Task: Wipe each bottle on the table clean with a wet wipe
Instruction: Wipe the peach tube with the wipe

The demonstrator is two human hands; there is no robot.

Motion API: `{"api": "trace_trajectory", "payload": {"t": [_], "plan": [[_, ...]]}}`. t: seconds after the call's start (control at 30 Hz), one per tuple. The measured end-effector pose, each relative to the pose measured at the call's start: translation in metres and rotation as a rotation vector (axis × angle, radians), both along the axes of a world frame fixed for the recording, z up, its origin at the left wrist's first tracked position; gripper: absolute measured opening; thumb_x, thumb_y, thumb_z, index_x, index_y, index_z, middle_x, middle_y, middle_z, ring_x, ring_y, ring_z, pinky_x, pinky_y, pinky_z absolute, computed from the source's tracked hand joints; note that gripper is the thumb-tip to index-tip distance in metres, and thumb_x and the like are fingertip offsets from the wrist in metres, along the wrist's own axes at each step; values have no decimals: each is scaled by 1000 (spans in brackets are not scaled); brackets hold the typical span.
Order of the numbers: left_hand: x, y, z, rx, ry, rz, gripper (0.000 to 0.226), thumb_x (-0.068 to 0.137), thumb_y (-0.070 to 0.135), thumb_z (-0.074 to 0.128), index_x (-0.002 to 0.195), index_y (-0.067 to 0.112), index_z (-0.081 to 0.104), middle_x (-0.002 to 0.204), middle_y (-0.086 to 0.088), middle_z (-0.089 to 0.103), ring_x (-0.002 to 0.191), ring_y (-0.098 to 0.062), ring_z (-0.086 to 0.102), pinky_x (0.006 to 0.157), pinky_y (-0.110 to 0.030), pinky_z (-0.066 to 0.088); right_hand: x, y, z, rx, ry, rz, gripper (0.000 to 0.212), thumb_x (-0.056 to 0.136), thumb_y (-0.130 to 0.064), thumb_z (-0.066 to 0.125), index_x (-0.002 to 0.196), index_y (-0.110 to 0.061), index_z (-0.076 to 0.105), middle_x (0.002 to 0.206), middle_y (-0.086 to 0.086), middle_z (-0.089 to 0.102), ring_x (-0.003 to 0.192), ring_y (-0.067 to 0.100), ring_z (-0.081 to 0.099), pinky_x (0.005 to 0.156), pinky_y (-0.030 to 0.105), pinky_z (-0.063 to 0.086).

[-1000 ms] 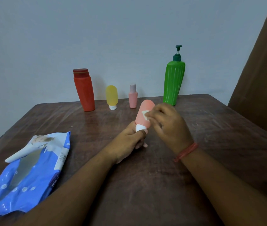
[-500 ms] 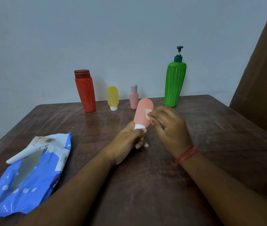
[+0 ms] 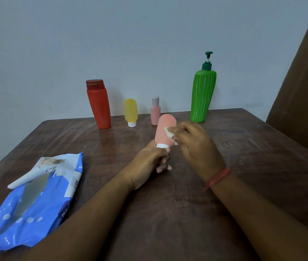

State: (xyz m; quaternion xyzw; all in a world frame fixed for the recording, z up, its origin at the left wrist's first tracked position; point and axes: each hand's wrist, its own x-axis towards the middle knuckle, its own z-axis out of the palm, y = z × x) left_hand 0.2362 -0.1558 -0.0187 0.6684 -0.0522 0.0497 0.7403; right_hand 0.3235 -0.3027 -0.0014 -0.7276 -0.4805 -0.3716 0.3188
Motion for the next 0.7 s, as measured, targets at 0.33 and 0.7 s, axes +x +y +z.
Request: {"api": "trace_trajectory", "payload": {"t": [0.33,0.7], "plan": [[-2,1,0,-67,-17,17,19,87,17,50,104,9,54,69,-4,44,50,-15,32,77,-39,51,-4,-3,-6,-19,74,77,18,92,-6,66,108,-7,73,100,6,66,95,20,60,87,28,46],[0,5,1,-170,17,-122,9,87,16,50,92,10,55,70,-9,36,47,-14,30,80,-40,51,6,-9,-2,57,87,22,14,93,-10,67,104,-8,74,97,6,66,90,20,63,81,30,50]]}}
